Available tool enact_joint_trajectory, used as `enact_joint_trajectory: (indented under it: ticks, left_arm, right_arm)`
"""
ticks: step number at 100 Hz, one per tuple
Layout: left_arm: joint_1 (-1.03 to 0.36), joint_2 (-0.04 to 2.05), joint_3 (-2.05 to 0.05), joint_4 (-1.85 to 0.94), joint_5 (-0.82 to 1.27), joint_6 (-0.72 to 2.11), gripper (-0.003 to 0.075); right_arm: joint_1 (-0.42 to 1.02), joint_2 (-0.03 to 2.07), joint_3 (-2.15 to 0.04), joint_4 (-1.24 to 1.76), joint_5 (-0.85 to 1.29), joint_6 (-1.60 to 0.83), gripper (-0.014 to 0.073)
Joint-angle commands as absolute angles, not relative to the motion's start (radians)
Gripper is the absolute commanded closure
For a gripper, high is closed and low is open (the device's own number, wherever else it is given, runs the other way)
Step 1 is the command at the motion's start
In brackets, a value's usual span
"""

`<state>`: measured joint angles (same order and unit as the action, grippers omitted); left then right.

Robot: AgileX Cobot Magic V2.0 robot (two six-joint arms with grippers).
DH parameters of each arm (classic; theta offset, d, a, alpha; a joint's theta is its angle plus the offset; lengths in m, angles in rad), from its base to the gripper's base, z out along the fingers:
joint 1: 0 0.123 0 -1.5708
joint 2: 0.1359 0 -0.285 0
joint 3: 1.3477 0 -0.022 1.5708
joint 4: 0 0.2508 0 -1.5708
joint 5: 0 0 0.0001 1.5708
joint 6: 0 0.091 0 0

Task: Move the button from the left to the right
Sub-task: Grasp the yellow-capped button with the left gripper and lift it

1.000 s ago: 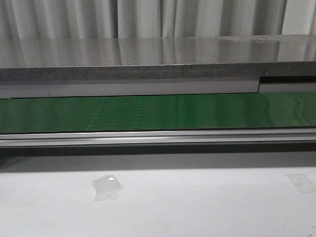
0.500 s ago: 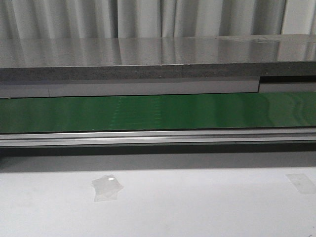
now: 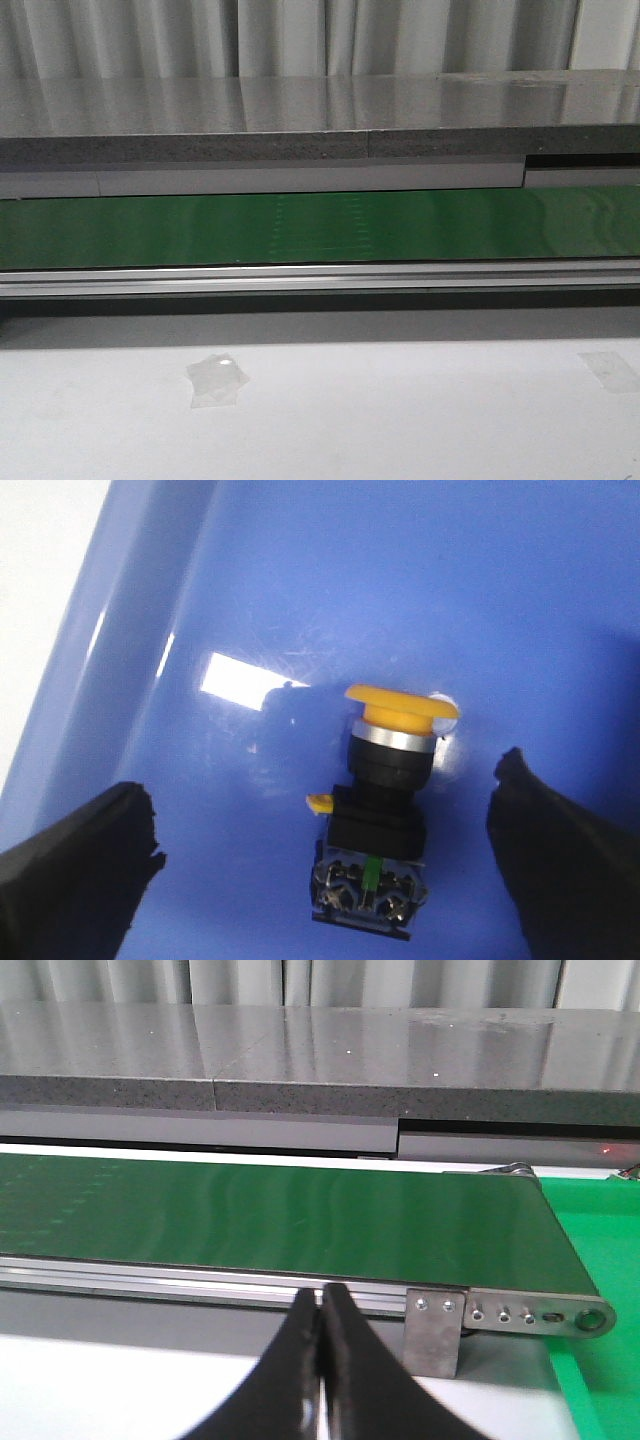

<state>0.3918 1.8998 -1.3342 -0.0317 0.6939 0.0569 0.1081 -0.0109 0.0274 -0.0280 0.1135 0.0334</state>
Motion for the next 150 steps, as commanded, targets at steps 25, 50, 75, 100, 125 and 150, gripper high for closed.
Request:
enact_joint_trajectory:
  ticks: [25,50,75,100,125,150]
  left_arm:
    - [0.393,1.917,-1.364,-0.051,0.638,0.06,0.008]
    - [0.393,1.97,-1.364,-0.062,0.637,0.06,0.008]
    - [0.393,1.996,-1.364,-0.095,0.641,0.081,0.0086]
    - [0.393,1.996,-1.364,-0.095,0.646,0.081,0.0432]
    - [0.393,1.961,-1.364,-0.095,0.661,0.081,0.0633]
    - [0.39,1.815,-1.364,-0.103,0.689,0.111,0.0636]
  right_arm:
    - [0.109,-0.03,0.012,-0.027,0.038,0.023,0.0662]
    - [0.109,-0.03,0.012,-0.027,0.038,0.023,0.0662]
    - [0.109,-0.03,0.012,-0.027,0.038,0.023,0.0662]
    - [0.109,-0.03,0.012,-0.027,0.038,0.023,0.0662]
    - [0.109,-0.03,0.012,-0.027,0.038,0.023,0.0662]
    - [0.109,-0.03,0.012,-0.027,0.038,0.023,0.0662]
